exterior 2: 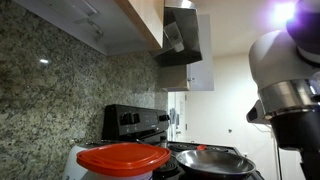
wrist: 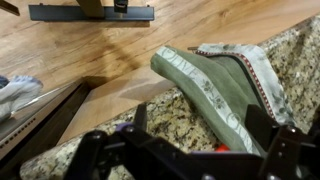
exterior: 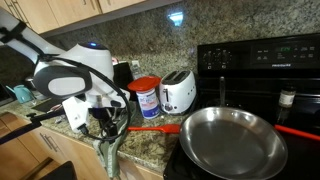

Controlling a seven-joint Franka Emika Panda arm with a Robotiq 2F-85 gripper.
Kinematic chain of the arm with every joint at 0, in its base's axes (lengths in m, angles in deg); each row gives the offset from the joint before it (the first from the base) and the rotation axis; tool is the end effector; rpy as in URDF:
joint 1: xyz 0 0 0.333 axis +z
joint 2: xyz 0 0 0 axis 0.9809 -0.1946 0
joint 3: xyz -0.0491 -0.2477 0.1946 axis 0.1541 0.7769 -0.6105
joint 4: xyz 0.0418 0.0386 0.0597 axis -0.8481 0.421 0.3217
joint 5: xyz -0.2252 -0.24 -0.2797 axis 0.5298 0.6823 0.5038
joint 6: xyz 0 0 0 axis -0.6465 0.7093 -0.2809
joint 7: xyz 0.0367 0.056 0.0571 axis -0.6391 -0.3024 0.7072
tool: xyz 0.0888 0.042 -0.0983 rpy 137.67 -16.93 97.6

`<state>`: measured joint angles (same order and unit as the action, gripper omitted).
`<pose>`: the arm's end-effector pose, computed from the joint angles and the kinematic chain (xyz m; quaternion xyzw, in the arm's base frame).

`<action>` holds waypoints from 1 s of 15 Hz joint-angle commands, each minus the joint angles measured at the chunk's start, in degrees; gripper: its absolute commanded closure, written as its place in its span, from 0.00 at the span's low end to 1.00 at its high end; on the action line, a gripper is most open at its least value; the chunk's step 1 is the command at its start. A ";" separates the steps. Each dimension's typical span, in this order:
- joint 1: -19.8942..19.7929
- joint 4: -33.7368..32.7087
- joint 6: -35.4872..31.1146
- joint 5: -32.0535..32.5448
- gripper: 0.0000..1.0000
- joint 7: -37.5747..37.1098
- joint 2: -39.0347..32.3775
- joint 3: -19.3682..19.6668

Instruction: Put the green towel on the orange lid

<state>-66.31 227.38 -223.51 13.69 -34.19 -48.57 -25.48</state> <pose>0.3956 0.1026 0.1763 -0.9905 0.0094 0.0646 0.1210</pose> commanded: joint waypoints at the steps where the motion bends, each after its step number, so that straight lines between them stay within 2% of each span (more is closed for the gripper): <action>1: -1.59 -0.87 0.42 7.89 0.00 3.01 -3.99 -2.57; 6: -1.21 -1.02 -3.71 25.23 0.00 0.57 -9.29 -5.02; 8: -0.70 -0.84 -6.52 29.47 0.00 0.59 -10.90 -6.10; 10: -0.51 -0.68 -10.67 30.50 0.00 2.39 -12.69 -7.76; 15: -2.89 -0.17 -22.75 21.37 0.00 11.04 -16.72 -16.85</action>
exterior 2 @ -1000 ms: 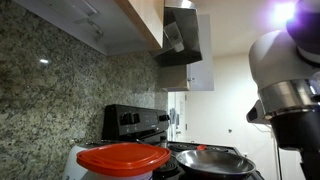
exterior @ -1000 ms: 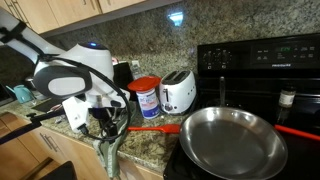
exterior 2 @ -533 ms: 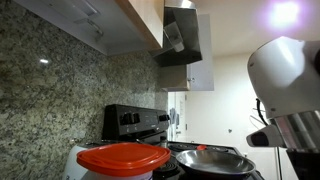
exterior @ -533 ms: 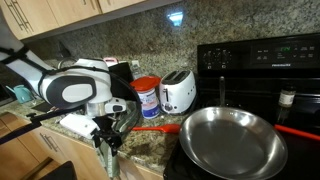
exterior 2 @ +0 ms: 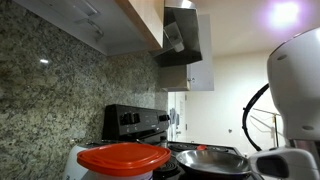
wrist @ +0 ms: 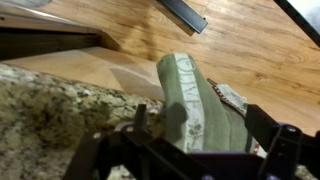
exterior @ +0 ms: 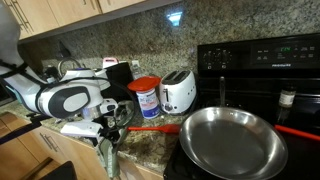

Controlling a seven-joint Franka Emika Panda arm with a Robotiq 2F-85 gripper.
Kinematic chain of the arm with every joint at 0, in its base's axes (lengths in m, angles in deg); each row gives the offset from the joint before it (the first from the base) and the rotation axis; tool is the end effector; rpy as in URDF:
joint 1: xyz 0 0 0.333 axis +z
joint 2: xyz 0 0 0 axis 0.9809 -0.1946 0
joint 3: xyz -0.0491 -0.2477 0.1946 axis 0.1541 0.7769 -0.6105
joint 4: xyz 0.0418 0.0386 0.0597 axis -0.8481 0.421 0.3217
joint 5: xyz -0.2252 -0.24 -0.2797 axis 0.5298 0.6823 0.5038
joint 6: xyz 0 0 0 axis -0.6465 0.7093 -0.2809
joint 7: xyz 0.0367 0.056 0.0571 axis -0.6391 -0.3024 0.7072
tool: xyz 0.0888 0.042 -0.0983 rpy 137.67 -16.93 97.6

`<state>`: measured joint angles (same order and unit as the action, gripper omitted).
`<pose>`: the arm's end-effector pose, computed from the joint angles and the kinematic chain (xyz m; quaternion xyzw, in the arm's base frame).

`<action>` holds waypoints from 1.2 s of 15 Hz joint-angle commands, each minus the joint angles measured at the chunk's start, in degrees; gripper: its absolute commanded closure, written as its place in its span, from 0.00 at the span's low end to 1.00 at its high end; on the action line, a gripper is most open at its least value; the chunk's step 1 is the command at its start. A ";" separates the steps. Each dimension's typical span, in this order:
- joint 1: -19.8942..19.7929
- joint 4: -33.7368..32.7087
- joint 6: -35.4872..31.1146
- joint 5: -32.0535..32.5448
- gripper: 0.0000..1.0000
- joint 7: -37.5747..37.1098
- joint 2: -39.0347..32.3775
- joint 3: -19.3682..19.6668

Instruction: Put the green towel on the orange lid

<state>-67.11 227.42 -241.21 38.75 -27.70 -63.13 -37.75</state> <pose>0.3614 0.1801 0.0976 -0.9451 -0.3241 0.0333 0.0243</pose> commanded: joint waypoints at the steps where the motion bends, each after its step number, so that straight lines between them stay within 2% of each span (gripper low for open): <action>1: -3.01 -0.49 -6.72 -5.18 0.00 5.78 -3.13 -6.62; 5: -10.15 -2.24 -10.97 -9.45 0.00 8.44 -6.78 -15.56; 6: -7.40 -1.03 -9.20 -5.97 0.00 4.97 -5.01 -13.04; 8: -9.49 -1.87 -9.52 -6.23 0.00 5.11 -6.14 -14.83; 11: -10.06 -2.31 -9.58 -6.21 0.00 5.17 -6.69 -14.93; 13: -12.12 -3.25 -10.99 -5.68 0.00 7.33 -8.50 -15.79; 15: -8.79 -3.31 -12.84 -1.52 0.00 5.45 -8.67 -11.33; 17: -7.19 -3.36 -15.43 2.77 0.00 4.97 -9.17 -8.20; 18: -7.63 -4.12 -15.34 4.24 0.00 5.23 -10.21 -7.93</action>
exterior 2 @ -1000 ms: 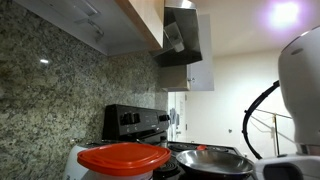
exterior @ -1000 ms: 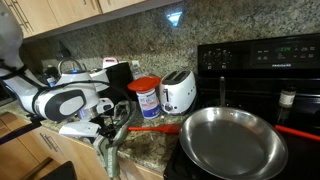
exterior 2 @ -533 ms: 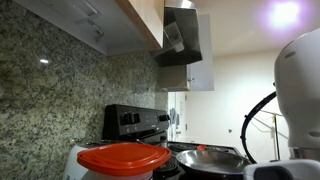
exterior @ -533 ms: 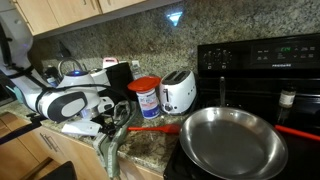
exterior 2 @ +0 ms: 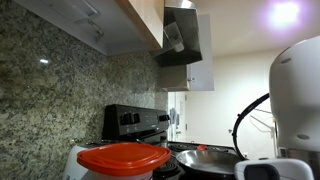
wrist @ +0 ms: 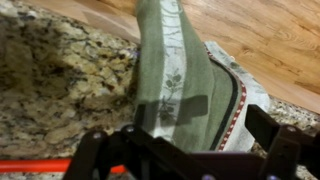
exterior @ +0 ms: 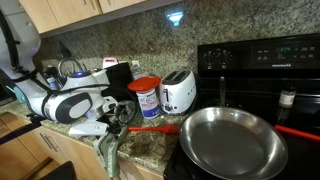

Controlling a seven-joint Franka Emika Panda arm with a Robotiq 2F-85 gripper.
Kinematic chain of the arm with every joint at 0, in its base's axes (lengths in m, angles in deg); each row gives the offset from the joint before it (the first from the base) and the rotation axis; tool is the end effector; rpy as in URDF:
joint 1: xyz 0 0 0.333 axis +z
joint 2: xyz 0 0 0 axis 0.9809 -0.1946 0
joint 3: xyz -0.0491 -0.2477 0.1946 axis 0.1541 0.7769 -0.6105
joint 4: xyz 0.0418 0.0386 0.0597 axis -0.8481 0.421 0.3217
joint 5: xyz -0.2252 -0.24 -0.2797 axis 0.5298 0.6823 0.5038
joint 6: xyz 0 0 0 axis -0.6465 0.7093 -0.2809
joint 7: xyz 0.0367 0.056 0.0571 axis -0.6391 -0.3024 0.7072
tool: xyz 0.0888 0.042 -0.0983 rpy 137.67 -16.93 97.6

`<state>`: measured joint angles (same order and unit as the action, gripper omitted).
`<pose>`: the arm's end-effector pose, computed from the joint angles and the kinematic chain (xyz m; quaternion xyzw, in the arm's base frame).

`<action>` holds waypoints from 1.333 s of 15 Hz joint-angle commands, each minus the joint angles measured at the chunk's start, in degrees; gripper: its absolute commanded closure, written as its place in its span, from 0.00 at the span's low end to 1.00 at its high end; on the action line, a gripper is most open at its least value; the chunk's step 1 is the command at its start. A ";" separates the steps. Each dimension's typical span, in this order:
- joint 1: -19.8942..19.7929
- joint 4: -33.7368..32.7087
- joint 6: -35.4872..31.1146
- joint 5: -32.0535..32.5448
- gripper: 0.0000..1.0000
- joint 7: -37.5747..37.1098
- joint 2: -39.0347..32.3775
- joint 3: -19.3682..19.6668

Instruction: Put the green towel on the orange lid

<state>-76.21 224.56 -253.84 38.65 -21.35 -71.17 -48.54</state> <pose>0.3747 0.2169 0.0830 -0.9228 -0.3763 -0.0413 0.0716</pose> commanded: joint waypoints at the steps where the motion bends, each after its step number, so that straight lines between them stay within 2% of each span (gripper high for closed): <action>1: 2.75 -1.73 -3.53 6.43 0.00 -1.46 -2.93 4.96; 4: 5.50 -3.35 -3.74 10.02 0.00 -2.83 -4.88 9.24; 8: 7.60 -5.62 -4.42 11.69 0.00 -4.41 -7.17 12.06; 15: 15.57 -8.87 -3.23 12.97 0.00 -8.96 -9.71 18.06; 16: 16.57 -9.01 -3.48 12.98 0.07 -9.51 -9.88 18.85; 17: 16.81 -9.43 -3.16 13.09 0.28 -9.62 -10.23 18.92; 20: 19.37 -9.48 -4.31 13.79 0.38 -10.95 -9.98 21.51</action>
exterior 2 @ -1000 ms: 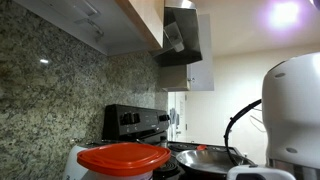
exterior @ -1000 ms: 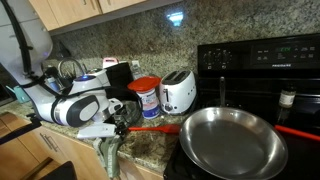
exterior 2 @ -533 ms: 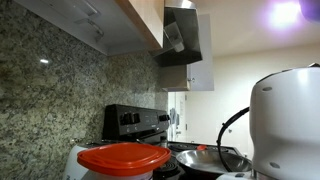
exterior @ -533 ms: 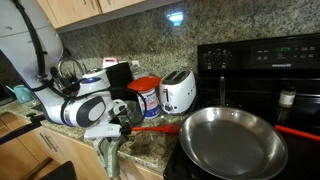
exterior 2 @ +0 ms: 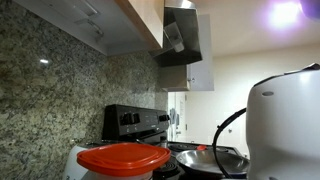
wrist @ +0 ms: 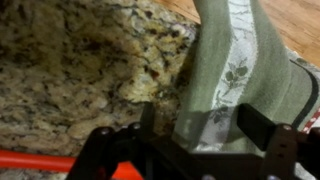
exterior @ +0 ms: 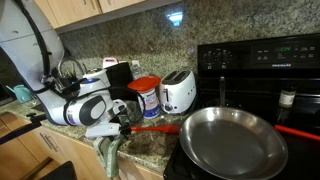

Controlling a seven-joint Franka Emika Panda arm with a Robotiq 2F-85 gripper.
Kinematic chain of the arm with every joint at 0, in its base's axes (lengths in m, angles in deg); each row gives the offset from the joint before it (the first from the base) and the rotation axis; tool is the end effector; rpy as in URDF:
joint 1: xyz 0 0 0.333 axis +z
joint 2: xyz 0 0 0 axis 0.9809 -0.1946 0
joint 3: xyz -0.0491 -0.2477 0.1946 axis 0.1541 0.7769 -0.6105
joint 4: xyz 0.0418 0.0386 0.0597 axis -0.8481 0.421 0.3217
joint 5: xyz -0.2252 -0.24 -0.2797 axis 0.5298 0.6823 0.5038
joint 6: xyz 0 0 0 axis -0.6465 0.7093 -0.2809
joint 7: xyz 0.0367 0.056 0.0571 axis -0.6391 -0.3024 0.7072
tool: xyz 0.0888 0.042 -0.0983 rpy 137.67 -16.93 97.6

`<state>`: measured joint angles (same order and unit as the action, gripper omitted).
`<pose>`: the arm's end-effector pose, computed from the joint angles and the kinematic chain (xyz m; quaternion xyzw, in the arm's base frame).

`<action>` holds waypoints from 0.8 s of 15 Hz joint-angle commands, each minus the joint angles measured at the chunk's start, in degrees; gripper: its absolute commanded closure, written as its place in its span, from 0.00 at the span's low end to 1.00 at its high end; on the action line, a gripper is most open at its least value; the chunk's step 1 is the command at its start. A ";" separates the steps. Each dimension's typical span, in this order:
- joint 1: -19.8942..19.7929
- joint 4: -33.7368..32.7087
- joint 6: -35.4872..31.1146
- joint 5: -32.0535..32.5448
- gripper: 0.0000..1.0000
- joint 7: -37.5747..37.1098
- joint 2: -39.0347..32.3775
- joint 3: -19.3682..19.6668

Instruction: Put the green towel on the orange lid

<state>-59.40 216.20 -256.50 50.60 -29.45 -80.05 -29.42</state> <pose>0.4138 0.2153 0.0419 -0.9170 -0.3952 -0.0515 0.0189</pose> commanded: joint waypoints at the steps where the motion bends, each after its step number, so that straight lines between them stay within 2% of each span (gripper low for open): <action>1: 3.26 -1.18 -1.90 1.97 0.47 -3.42 -1.04 3.06; 6: 4.08 -1.21 -2.88 1.87 0.85 -4.11 -0.63 3.72; 7: 2.78 -1.21 -2.57 1.45 0.92 -3.76 -0.47 2.38; 8: 3.18 -1.09 -2.90 1.44 1.00 -4.12 -0.27 2.68; 12: 1.21 0.66 -3.30 1.13 0.97 -3.74 1.82 -0.18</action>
<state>-56.87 215.25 -257.77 51.23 -31.59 -79.95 -27.44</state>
